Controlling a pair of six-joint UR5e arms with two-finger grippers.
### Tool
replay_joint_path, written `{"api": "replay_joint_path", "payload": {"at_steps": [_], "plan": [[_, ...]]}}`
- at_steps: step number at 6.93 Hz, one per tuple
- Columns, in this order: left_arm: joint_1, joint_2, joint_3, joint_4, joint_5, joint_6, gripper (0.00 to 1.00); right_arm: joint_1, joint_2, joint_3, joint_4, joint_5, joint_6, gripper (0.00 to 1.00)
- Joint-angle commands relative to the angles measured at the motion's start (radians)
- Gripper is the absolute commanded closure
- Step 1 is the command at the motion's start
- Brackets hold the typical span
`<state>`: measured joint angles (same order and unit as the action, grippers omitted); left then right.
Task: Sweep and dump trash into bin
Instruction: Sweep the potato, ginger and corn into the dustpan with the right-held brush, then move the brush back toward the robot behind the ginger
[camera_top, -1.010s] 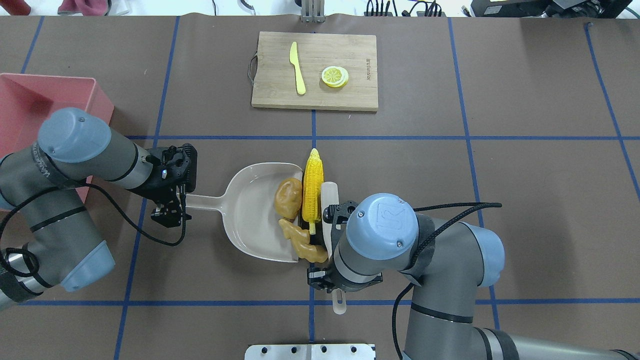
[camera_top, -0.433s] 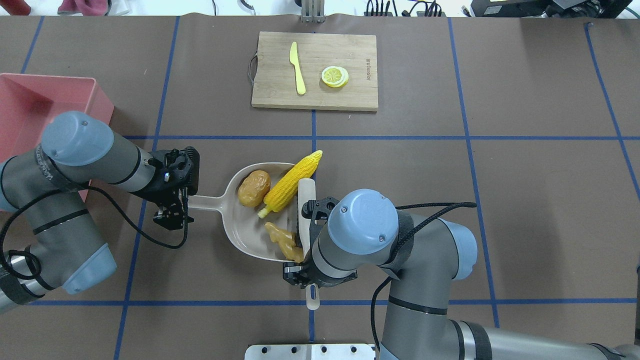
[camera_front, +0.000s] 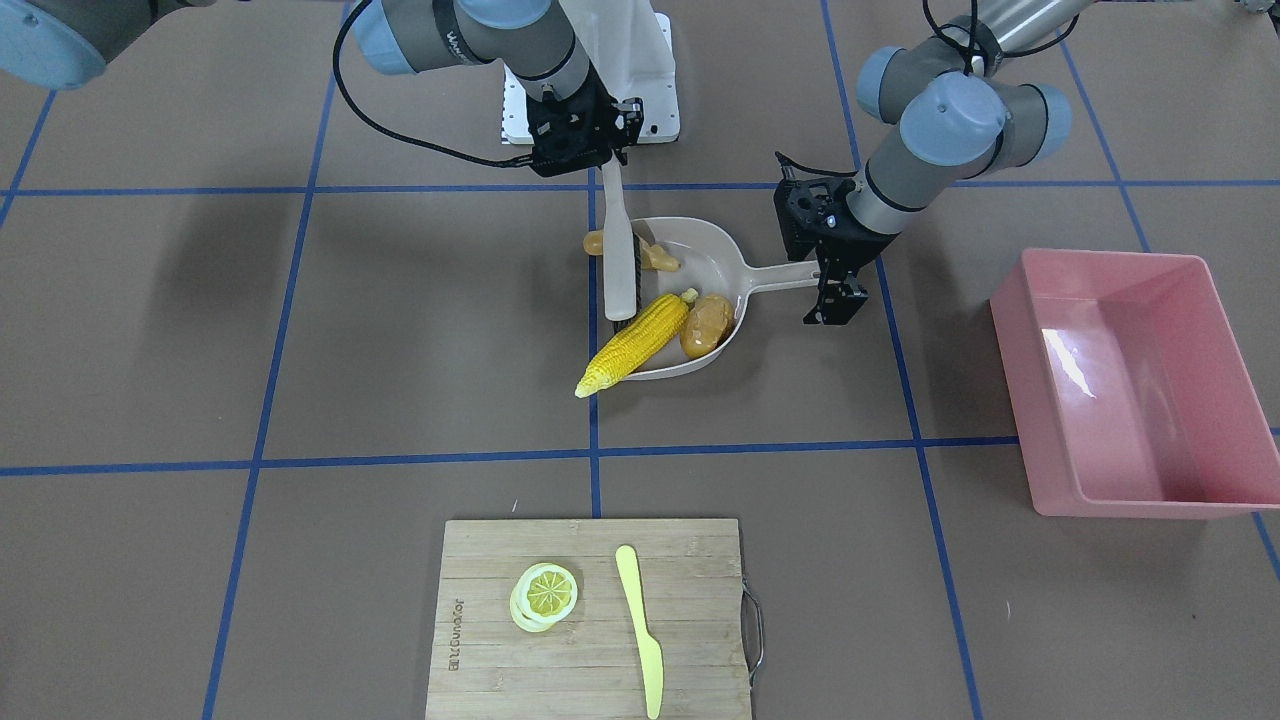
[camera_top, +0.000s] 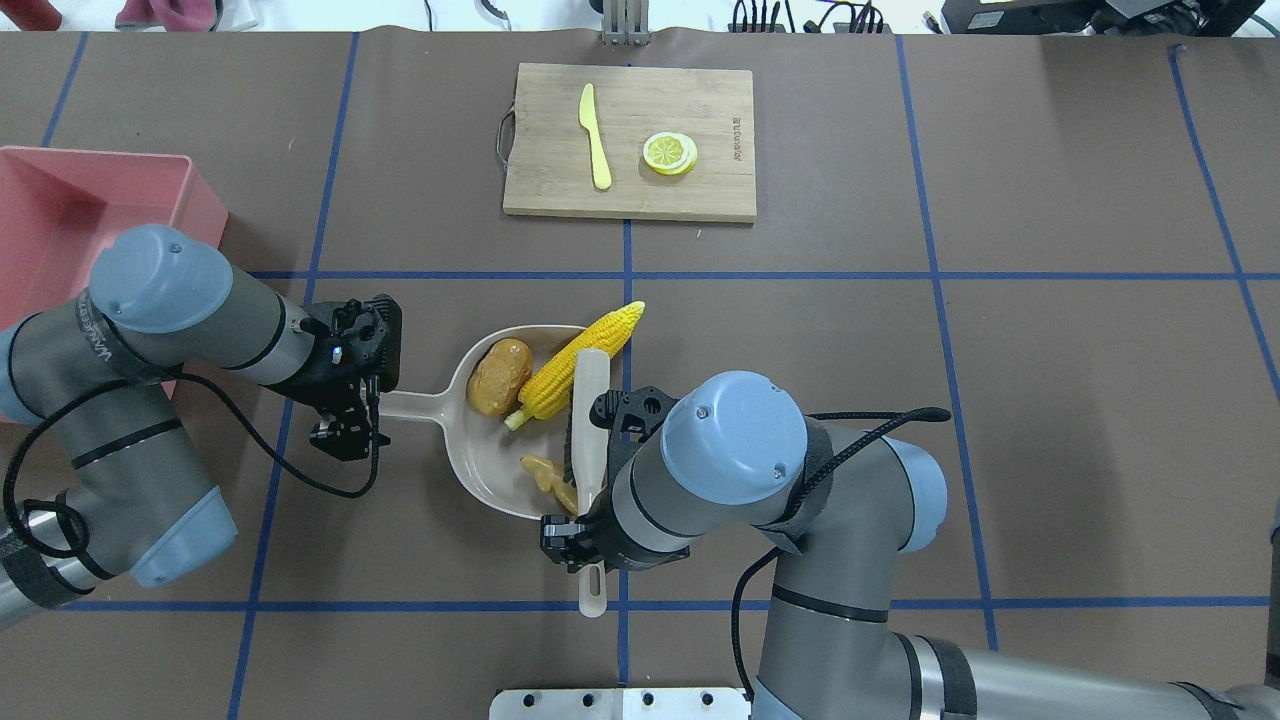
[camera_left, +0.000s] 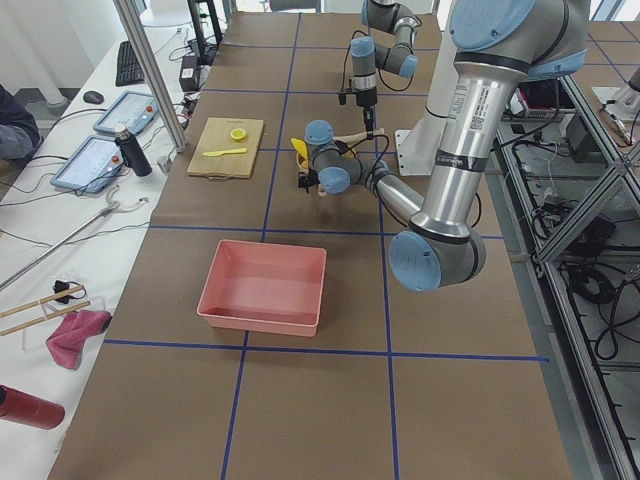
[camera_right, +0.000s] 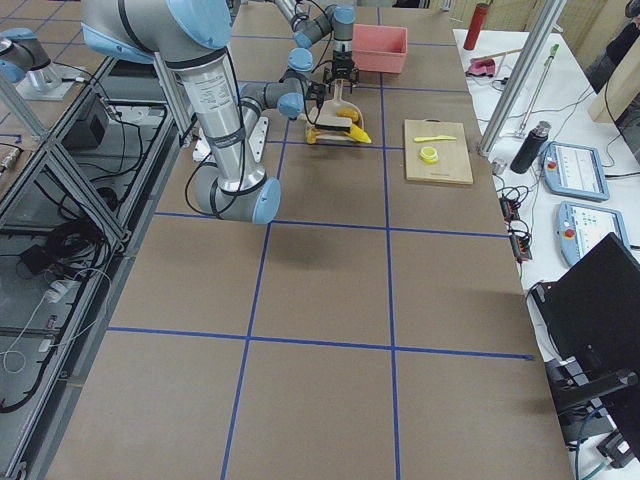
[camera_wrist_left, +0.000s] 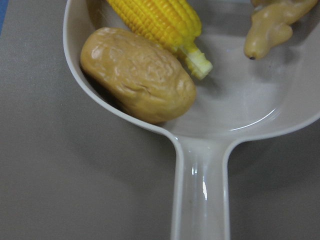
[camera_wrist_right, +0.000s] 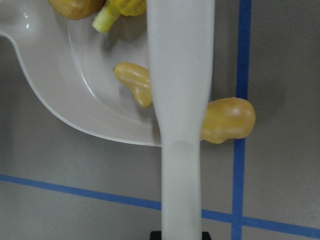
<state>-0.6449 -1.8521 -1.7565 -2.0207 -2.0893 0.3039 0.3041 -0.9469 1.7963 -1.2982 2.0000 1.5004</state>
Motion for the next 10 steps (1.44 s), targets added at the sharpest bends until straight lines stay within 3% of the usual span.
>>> {"api": "replay_joint_path", "payload": {"at_steps": [1,2,3,4,6,8,9,10], "plan": [[0.002,-0.001,0.005,-0.010,0.000,0.000,0.02,0.018,0.000,-0.002,0.056,0.061,0.090,1.00],[0.002,-0.001,0.005,-0.010,0.000,0.000,0.02,0.036,0.008,0.011,0.039,0.118,0.112,1.00],[0.002,-0.001,0.005,-0.010,0.000,0.000,0.02,0.090,0.007,0.064,-0.068,0.226,0.119,1.00],[0.004,-0.001,0.005,-0.010,0.002,0.000,0.02,0.137,-0.018,0.148,-0.192,0.250,0.104,1.00],[0.005,-0.002,0.009,-0.013,0.005,0.001,0.02,0.147,-0.100,0.233,-0.303,0.235,0.007,1.00],[0.005,-0.002,0.012,-0.030,0.008,-0.003,0.02,0.069,-0.108,0.236,-0.416,0.145,-0.049,1.00],[0.007,-0.004,0.012,-0.032,0.008,-0.005,0.04,0.031,-0.111,0.232,-0.450,0.111,-0.061,1.00],[0.007,-0.003,0.008,-0.032,0.006,-0.006,0.14,-0.008,-0.111,0.223,-0.464,0.088,-0.061,1.00]]}}
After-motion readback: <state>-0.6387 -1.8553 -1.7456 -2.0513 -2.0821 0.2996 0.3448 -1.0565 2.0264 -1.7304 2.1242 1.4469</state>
